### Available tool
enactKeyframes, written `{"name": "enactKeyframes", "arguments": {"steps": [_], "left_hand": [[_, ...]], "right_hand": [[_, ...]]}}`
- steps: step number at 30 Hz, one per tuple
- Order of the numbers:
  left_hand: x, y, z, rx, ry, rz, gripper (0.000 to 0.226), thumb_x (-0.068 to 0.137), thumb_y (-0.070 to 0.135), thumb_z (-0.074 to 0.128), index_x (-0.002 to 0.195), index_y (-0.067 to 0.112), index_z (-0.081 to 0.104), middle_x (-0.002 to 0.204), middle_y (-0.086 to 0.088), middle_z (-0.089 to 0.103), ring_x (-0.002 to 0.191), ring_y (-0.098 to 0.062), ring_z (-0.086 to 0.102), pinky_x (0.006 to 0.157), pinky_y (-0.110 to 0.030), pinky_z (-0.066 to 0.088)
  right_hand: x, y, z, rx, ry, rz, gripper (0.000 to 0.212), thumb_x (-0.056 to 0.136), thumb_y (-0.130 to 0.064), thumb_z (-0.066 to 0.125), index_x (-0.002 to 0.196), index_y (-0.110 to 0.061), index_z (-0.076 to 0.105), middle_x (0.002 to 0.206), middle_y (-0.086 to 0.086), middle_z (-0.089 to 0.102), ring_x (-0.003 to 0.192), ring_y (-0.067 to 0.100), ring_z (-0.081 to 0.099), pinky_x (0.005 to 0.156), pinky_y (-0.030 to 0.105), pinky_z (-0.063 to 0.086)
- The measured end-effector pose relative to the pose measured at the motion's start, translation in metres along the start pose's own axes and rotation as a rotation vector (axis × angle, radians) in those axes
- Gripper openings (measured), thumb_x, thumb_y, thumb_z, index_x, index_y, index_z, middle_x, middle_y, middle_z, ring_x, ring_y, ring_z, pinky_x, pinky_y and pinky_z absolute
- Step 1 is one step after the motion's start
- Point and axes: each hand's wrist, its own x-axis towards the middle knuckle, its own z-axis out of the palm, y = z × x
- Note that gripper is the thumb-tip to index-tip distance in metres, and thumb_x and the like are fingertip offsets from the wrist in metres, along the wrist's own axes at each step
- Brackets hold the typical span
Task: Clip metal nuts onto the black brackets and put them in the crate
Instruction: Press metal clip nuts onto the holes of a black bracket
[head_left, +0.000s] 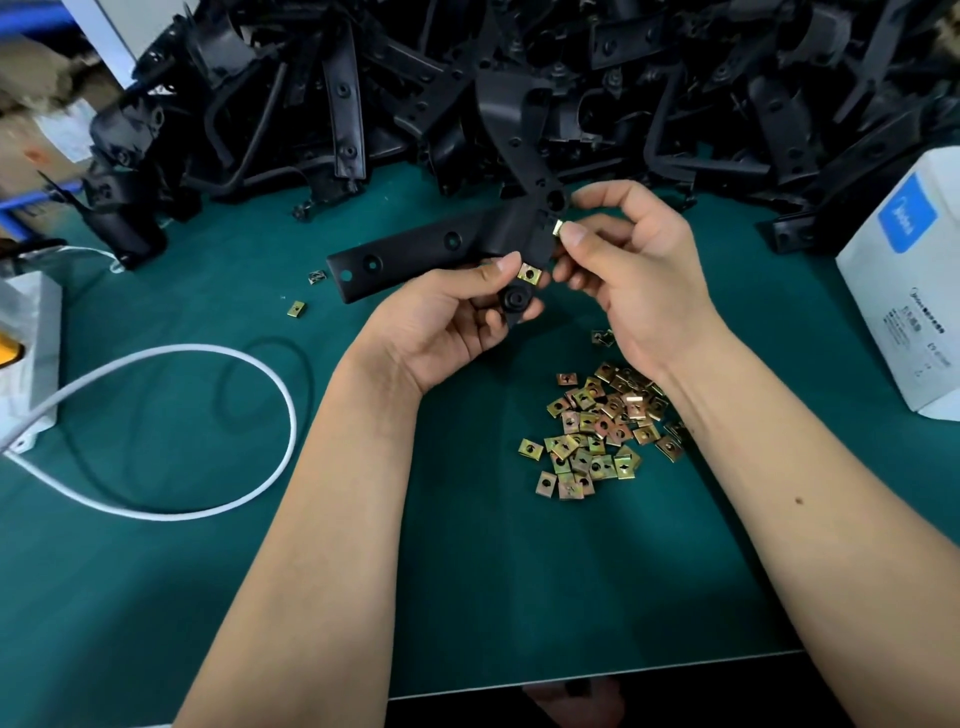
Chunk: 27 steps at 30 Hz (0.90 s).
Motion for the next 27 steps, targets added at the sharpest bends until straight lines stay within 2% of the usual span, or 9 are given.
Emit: {"name": "enactKeyframes", "arguments": {"steps": [5,8,12,15,19,21,24,27], "left_hand": [[-0.0016,0.0032,0.0047,0.077,0.012,-0.047,0.023,0.075,0.020,0.071,0.095,0.008,0.071,0.086,-0.006,0.077,0.066,-0.017,0.073,0.044,-0.010,0.039],[-0.0013,0.0036,0.0071,0.114,0.013,-0.072,0.018,0.080,0.018,0.070,0.096,0.008,0.071,0.085,-0.007,0.077,0.066,-0.018,0.073,0.043,-0.009,0.037],[-0.0006,0.0006,0.0080,0.073,0.010,-0.043,0.022,0.076,0.020,0.072,0.094,0.008,0.072,0.087,-0.007,0.077,0.067,-0.018,0.073,0.044,-0.009,0.039],[0.0009,-0.0042,0.0088,0.018,-0.004,-0.002,0.021,0.076,0.022,0.073,0.093,0.010,0.074,0.090,-0.006,0.078,0.071,-0.017,0.075,0.048,-0.010,0.045],[0.0019,-0.0046,0.0058,0.002,-0.037,-0.007,0.017,0.079,0.024,0.074,0.089,0.011,0.080,0.093,-0.009,0.078,0.075,-0.016,0.075,0.051,-0.010,0.050],[0.0023,-0.0048,0.0050,0.014,-0.048,-0.009,0.016,0.080,0.025,0.073,0.084,0.013,0.082,0.093,-0.009,0.078,0.075,-0.015,0.075,0.052,-0.011,0.050],[0.0032,-0.0056,0.0051,0.015,-0.040,-0.010,0.021,0.080,0.025,0.073,0.092,0.010,0.078,0.092,-0.008,0.078,0.074,-0.014,0.074,0.052,-0.011,0.050],[0.0033,-0.0049,0.0058,0.002,-0.023,-0.013,0.021,0.081,0.024,0.072,0.095,0.008,0.075,0.089,-0.007,0.078,0.072,-0.014,0.074,0.051,-0.011,0.049]], "right_hand": [[-0.0002,0.0031,-0.0010,-0.059,0.001,0.001,0.023,0.094,-0.005,0.069,0.115,-0.013,0.063,0.083,0.007,0.070,0.087,0.023,0.061,0.087,0.037,0.049],[-0.0005,0.0032,-0.0019,-0.050,-0.007,0.016,0.025,0.093,-0.005,0.069,0.117,-0.011,0.063,0.085,0.013,0.066,0.090,0.028,0.058,0.093,0.044,0.048],[0.0009,0.0027,0.0011,0.014,0.012,0.053,0.028,0.094,-0.004,0.069,0.121,-0.009,0.062,0.096,0.024,0.064,0.094,0.031,0.061,0.100,0.057,0.049],[0.0013,0.0037,0.0035,0.064,0.053,0.043,0.026,0.098,-0.006,0.066,0.123,-0.007,0.061,0.098,0.026,0.064,0.093,0.031,0.064,0.095,0.053,0.051],[0.0007,0.0041,0.0010,0.102,0.060,0.028,0.019,0.107,-0.011,0.047,0.121,-0.006,0.059,0.096,0.021,0.073,0.086,0.032,0.069,0.078,0.043,0.053],[0.0016,0.0046,-0.0012,0.056,0.071,0.018,0.020,0.109,-0.012,0.042,0.121,-0.008,0.058,0.093,0.018,0.076,0.082,0.029,0.072,0.077,0.038,0.052],[0.0025,0.0063,-0.0026,-0.026,0.093,-0.006,0.020,0.108,-0.012,0.042,0.119,-0.011,0.058,0.088,0.010,0.078,0.077,0.022,0.073,0.074,0.030,0.048],[0.0023,0.0074,-0.0029,-0.055,0.119,-0.007,0.017,0.106,-0.011,0.046,0.119,-0.010,0.057,0.088,0.010,0.078,0.076,0.021,0.073,0.072,0.032,0.048]]}}
